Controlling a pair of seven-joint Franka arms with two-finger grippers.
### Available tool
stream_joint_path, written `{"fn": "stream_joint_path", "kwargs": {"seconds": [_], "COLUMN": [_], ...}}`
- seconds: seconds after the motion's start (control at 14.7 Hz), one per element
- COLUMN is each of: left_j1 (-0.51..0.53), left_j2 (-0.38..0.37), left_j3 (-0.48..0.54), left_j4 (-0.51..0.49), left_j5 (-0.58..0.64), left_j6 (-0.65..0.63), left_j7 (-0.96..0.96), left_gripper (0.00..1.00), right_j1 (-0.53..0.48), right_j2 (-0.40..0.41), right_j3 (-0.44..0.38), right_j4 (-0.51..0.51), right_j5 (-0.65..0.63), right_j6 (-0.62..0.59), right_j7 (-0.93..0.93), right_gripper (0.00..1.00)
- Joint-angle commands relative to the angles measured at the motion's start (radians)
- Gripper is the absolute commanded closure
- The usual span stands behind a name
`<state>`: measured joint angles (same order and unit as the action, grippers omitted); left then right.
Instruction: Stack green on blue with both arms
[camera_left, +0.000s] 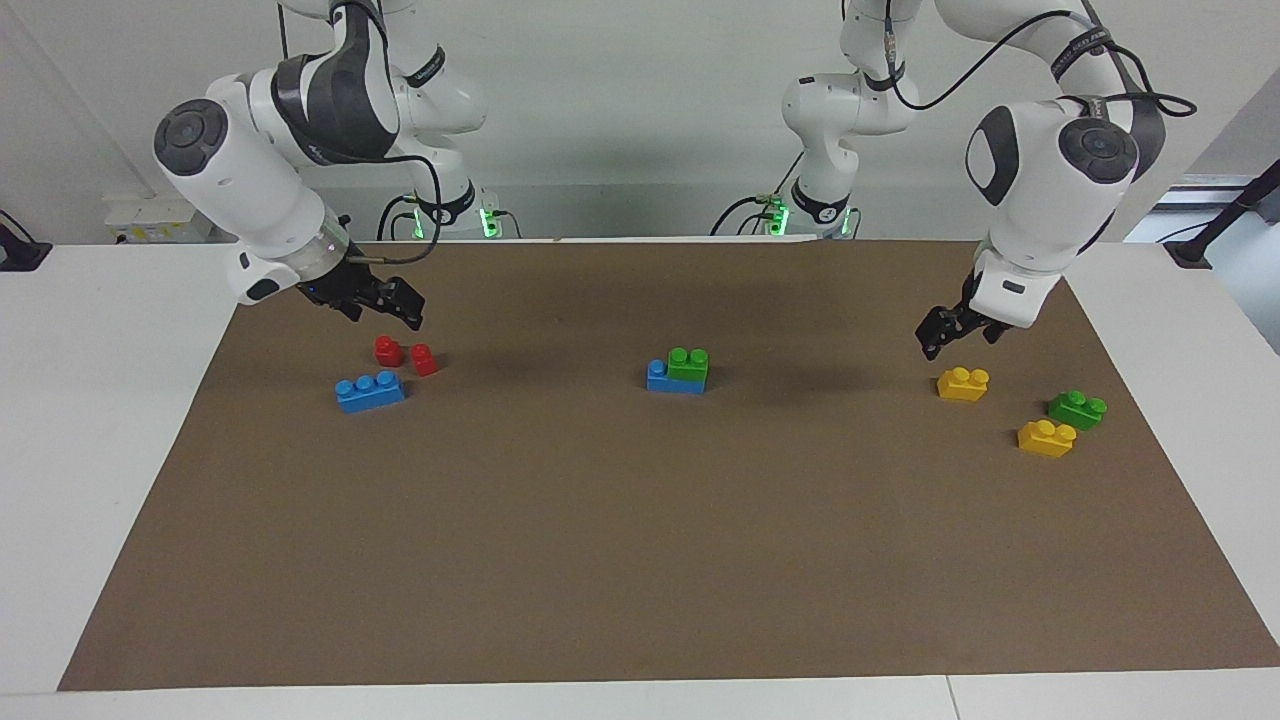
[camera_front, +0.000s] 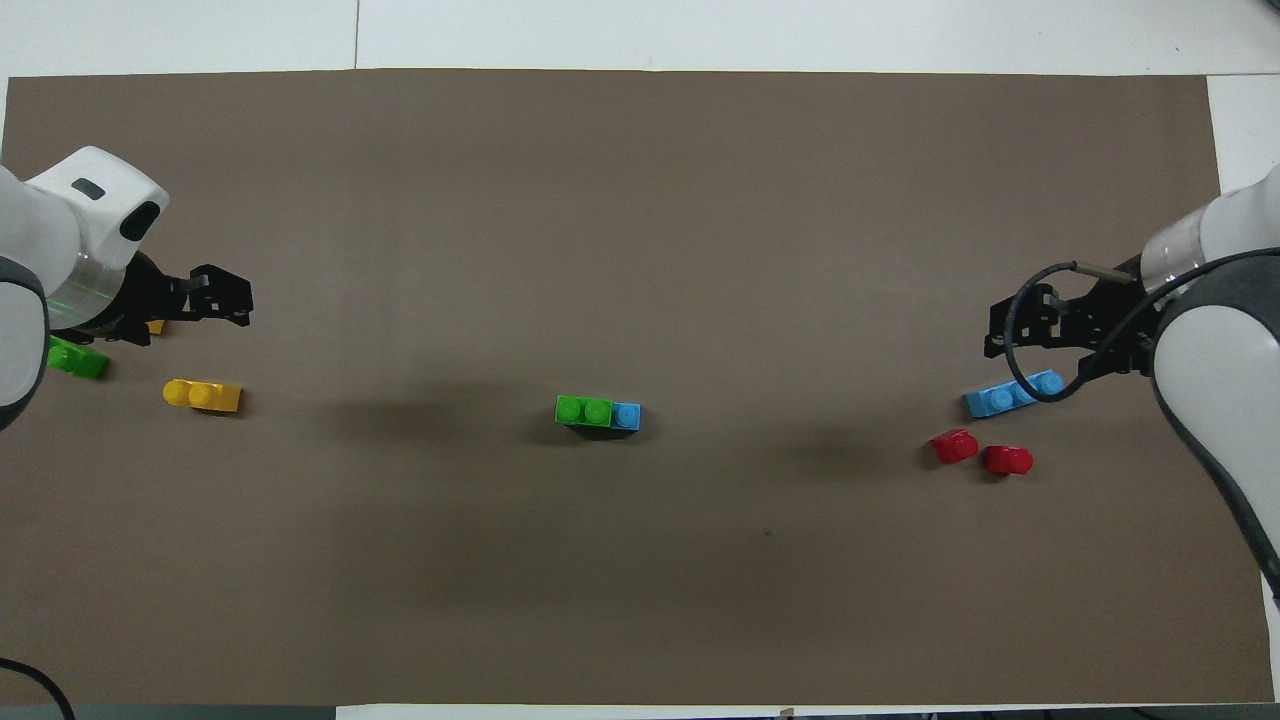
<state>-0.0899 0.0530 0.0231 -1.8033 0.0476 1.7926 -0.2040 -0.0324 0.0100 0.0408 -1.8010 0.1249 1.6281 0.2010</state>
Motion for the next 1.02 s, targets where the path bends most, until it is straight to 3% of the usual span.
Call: {"fn": "stream_joint_path", "kwargs": {"seconds": [0.0,0.55,0.75,0.95], "left_j1": [0.013,0.016,0.033,0.036], "left_j2": [-0.004,0.004,0.005,0.005], "left_j3": [-0.003,0.000,0.001,-0.005], "left_j4": [0.073,0.263,0.266,0.266], "left_j5": [-0.034,-0.095,-0.137,-0.129], "left_j6": [-0.113,-0.378,-0.398,-0.340], "left_j7": [0.054,0.103,0.101,0.110], "left_gripper": [0.00,0.00,0.00,0.00], "right_j1": [-0.014,-0.063,-0.075,-0.075], "right_j2": [-0.030,-0.016,-0.001,-0.001], "right_j3": [0.010,0.010,0.011,0.011], "right_j4": [0.035,0.123,0.150,0.152], "right_j5": [-0.053,-0.093,-0.096,-0.096], "right_j6": [-0.062,-0.071,-0.082,-0.082], "right_j7": [-0.092,-0.141,-0.144,-0.144], "right_gripper": [0.00,0.00,0.00,0.00]}}
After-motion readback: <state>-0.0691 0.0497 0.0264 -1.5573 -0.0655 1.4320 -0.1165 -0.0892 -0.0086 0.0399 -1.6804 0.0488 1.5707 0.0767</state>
